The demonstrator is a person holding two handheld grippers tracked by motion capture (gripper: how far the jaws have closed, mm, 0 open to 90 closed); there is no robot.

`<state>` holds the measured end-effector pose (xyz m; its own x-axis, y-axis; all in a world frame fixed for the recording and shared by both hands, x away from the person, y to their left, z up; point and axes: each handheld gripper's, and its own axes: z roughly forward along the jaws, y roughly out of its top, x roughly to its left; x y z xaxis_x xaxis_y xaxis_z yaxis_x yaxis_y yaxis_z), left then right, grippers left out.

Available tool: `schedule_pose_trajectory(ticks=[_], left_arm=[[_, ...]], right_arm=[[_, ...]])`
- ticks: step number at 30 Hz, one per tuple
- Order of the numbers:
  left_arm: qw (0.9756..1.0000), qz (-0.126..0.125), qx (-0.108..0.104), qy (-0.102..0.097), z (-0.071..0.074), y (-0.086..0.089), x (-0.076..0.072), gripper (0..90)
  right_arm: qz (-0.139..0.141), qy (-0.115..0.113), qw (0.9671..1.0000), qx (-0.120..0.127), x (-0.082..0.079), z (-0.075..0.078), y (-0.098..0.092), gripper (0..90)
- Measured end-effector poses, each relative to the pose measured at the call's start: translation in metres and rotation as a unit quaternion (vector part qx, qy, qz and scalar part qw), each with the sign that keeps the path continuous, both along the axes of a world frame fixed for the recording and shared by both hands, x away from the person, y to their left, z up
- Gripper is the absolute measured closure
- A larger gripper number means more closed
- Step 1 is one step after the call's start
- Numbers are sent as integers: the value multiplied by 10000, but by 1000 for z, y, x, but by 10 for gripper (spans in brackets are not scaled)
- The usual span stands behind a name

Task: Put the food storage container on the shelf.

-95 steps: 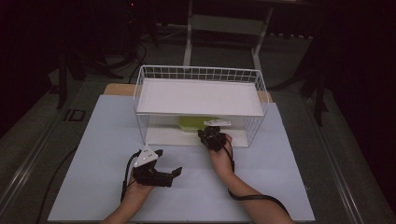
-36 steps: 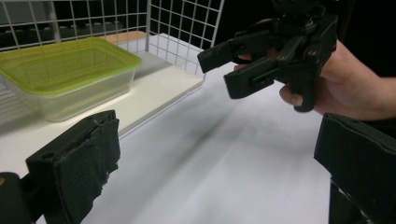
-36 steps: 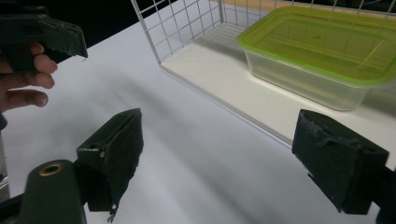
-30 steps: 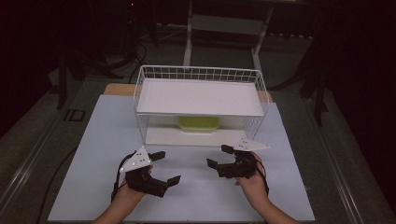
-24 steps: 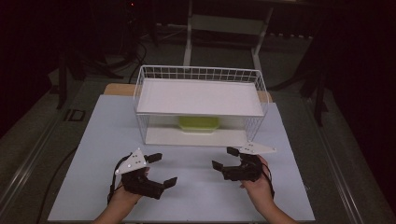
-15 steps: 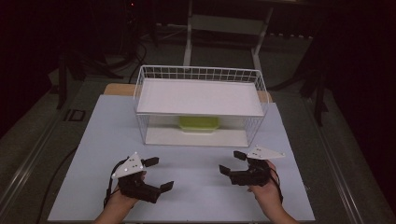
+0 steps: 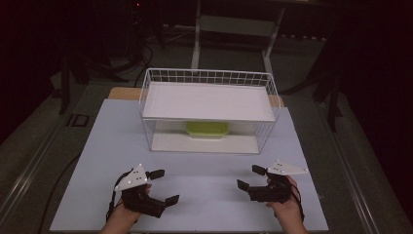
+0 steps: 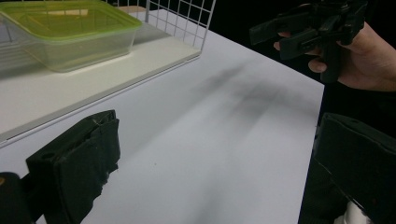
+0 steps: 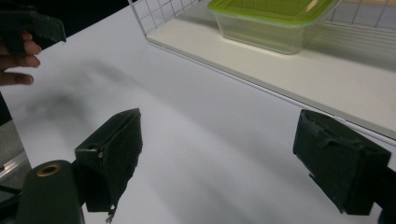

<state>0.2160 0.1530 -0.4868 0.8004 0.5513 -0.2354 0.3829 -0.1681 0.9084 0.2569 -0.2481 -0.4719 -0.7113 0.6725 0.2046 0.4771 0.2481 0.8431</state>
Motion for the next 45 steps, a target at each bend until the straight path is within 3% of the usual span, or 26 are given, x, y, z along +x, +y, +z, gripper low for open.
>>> schedule_pose_trajectory(ticks=[9, 16, 21, 28, 33, 37, 45], left_arm=[[9999, 7, -92, 50, -6, 0, 0, 9], [9999, -52, -61, -96, -10, -1, 2, 9], [9999, -60, -85, -82, -12, -1, 2, 10], [9999, -90, -40, -78, -15, -1, 2, 10], [9999, -35, -44, -152, -15, -1, 2, 10], [9998, -45, 109, -188, -19, -2, 4, 9], [9998, -53, 16, -172, -20, -2, 5, 9]], right_arm=[[241, -32, 9997, -29, -2, -10, -3, 155], [387, -146, 9989, -198, 1, -16, 0, 155], [496, -147, 9984, -223, 6, -21, 0, 155], [506, -57, 9985, -215, 10, -27, -2, 150], [501, -185, 9983, -241, 9, -25, -1, 149], [492, -230, 9983, -196, 9, -24, -1, 149], [524, -182, 9983, -197, 9, -26, 1, 149]])
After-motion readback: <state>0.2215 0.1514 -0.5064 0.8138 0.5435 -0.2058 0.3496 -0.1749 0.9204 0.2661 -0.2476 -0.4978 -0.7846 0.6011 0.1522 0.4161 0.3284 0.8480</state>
